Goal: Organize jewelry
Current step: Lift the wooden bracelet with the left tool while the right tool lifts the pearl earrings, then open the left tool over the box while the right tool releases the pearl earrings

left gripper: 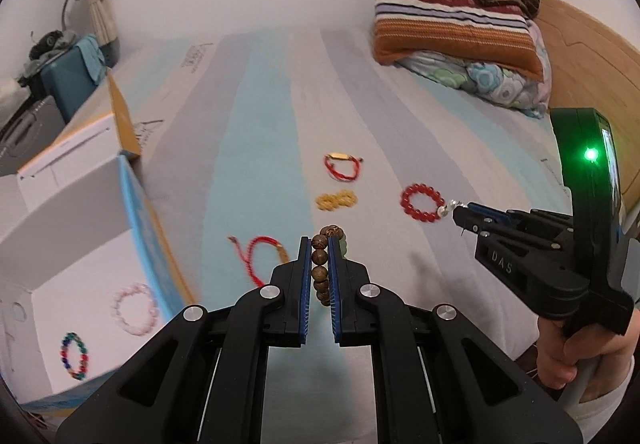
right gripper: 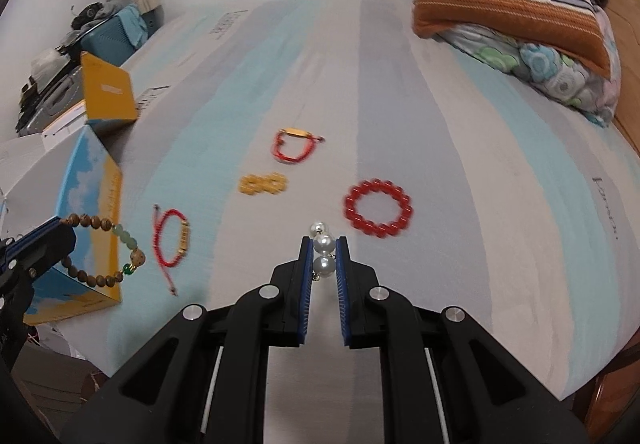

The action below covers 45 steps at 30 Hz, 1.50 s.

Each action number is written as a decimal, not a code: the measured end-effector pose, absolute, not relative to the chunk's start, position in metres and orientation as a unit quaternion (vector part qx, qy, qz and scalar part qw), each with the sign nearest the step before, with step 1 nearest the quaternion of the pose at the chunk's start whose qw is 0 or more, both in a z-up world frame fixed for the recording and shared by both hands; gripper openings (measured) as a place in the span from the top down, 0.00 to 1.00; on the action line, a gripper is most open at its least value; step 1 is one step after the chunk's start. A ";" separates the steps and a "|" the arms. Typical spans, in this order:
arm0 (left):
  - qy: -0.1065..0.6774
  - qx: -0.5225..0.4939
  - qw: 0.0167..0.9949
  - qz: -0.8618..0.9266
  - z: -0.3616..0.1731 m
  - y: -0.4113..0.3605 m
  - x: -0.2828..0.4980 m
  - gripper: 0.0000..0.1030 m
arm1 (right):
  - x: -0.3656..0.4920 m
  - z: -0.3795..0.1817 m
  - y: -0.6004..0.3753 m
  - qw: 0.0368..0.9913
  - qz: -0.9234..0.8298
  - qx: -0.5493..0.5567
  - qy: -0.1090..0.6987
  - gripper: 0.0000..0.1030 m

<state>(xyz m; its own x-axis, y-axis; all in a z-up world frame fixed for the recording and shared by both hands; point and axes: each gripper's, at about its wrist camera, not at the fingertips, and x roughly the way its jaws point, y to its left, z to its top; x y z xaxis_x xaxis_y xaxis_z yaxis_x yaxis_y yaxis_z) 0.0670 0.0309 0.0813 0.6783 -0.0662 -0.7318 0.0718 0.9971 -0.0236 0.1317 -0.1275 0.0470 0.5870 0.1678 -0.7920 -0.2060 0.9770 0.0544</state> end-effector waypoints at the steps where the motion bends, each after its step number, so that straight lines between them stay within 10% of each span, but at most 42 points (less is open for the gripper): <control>1: 0.397 0.004 0.917 -0.033 0.084 0.036 0.066 0.93 | 0.131 0.049 -0.123 0.891 0.107 -0.025 0.441 0.89; 45: 0.394 -0.095 0.897 0.175 0.075 0.293 -0.022 0.93 | 0.065 0.060 0.177 0.853 0.290 -0.144 0.409 0.89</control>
<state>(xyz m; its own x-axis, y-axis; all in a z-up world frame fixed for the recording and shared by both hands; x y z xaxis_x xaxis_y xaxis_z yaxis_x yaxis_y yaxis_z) -0.0218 0.2927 0.0748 0.6288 0.2390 -0.7399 -0.3879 0.9212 -0.0321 0.0645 0.1775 0.0603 0.4974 0.3773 -0.7811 -0.6125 0.7905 -0.0082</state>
